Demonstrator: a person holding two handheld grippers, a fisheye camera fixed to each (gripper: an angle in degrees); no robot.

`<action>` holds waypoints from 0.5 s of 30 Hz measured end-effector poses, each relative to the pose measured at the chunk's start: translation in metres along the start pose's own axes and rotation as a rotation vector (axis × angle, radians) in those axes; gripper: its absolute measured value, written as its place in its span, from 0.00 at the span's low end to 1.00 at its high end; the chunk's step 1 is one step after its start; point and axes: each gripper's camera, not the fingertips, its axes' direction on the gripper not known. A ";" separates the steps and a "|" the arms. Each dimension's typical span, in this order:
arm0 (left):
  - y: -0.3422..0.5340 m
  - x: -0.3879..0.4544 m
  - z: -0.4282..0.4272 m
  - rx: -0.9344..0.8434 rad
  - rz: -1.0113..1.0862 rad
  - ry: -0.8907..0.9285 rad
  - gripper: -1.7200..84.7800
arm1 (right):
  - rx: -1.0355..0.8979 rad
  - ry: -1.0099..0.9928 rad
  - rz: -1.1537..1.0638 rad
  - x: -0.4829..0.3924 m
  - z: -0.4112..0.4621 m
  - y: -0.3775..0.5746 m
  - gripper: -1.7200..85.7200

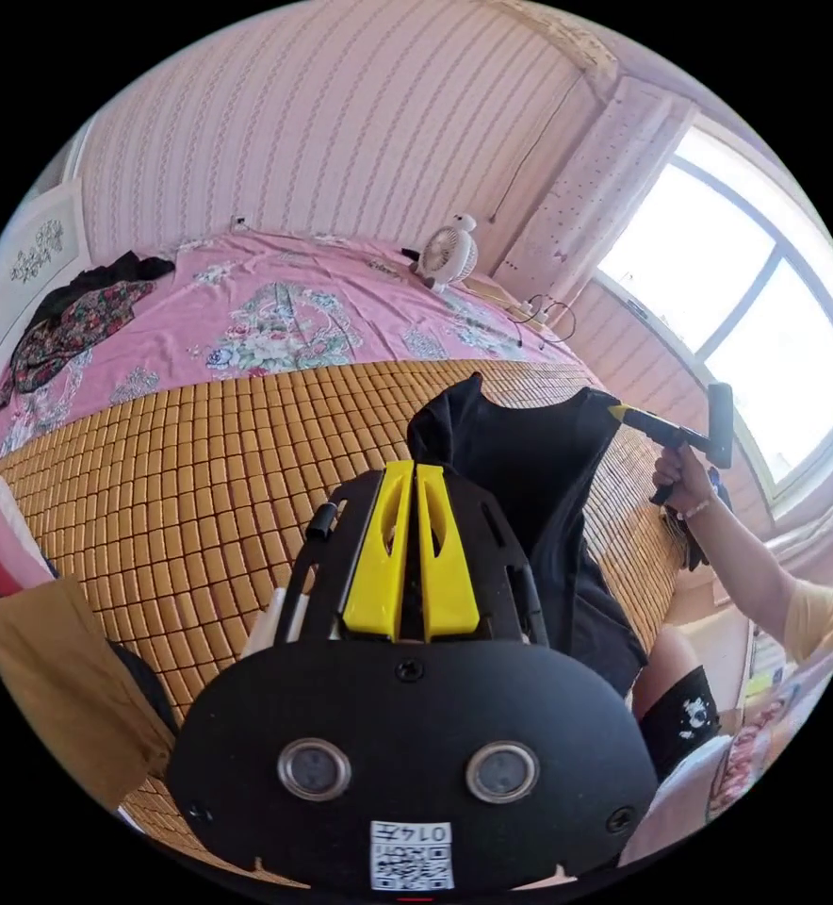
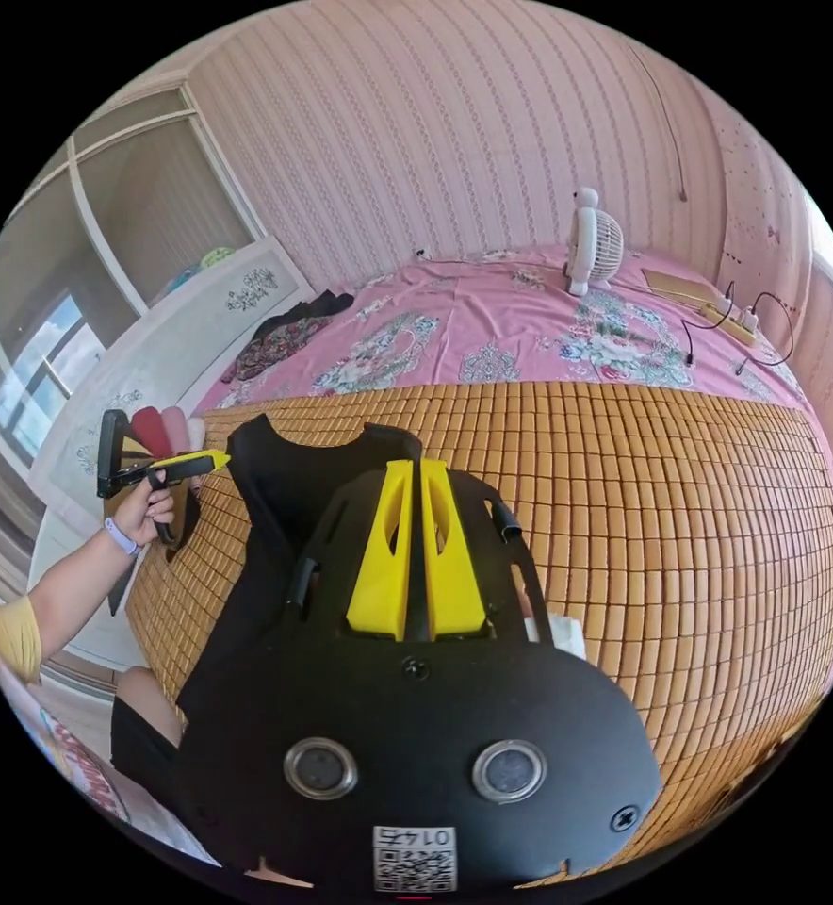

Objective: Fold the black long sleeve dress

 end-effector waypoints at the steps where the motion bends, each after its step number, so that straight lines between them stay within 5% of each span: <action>1: 0.022 0.010 -0.020 0.013 0.041 0.018 0.01 | 0.013 -0.022 -0.019 -0.003 -0.013 0.006 0.01; 5: 0.109 0.035 -0.061 -0.003 0.098 0.151 0.01 | 0.002 -0.150 -0.164 -0.033 -0.090 0.080 0.02; 9: 0.225 0.041 -0.053 -0.179 -0.046 0.367 0.01 | -0.224 -0.217 -0.184 -0.064 -0.108 0.183 0.07; 15: 0.304 0.056 -0.036 -0.282 -0.217 0.172 0.01 | -0.457 -0.077 0.000 -0.086 -0.087 0.271 0.11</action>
